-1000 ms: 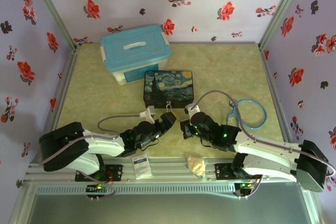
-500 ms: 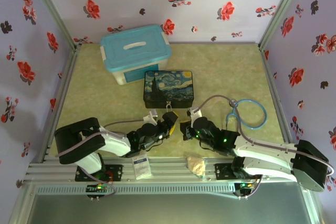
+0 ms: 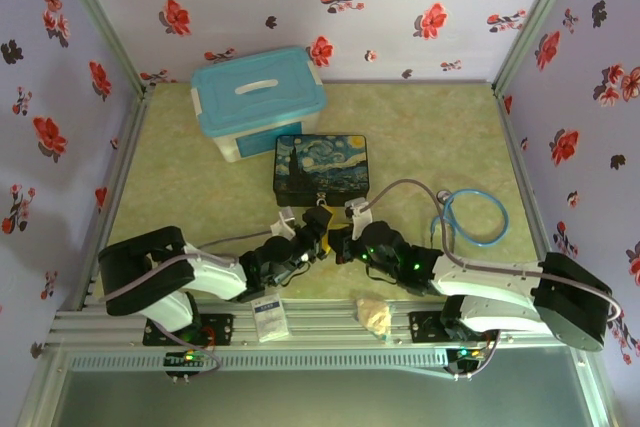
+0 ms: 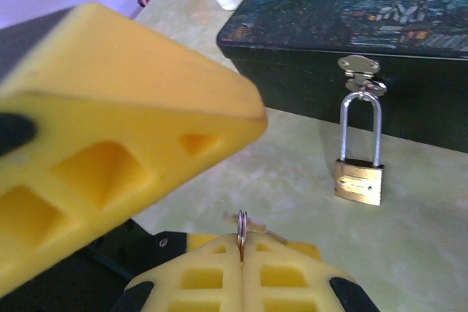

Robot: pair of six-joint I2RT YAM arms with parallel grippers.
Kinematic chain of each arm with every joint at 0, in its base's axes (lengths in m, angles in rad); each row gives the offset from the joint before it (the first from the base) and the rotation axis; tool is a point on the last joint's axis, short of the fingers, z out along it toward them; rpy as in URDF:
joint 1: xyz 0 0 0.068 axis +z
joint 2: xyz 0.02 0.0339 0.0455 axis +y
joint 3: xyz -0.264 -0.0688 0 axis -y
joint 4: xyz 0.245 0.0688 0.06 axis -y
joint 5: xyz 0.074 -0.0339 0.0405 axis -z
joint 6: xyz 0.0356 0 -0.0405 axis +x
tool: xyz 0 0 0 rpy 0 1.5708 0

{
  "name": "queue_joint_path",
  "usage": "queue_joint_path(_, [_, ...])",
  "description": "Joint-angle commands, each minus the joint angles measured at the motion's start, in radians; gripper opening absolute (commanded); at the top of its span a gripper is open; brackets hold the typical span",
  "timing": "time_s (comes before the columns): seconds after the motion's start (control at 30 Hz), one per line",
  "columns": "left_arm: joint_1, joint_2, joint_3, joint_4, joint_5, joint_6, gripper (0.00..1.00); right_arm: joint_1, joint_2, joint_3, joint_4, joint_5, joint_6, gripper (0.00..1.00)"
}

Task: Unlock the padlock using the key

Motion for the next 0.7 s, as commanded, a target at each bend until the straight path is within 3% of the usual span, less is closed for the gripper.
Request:
queue_joint_path(0.0, [-0.006,-0.035,-0.012,0.026,-0.045,0.01,0.77,0.015,-0.007,-0.016,0.057,-0.001,0.018,0.0])
queue_joint_path(0.37, [-0.007,-0.029,-0.009,0.021,-0.047,0.064,0.5,0.024,-0.084,-0.075,0.036,0.025,0.028,0.0])
queue_joint_path(0.67, [-0.006,-0.014,-0.005,0.006,-0.044,0.103,0.35,0.024,-0.174,-0.103,-0.027,0.049,0.022,0.0])
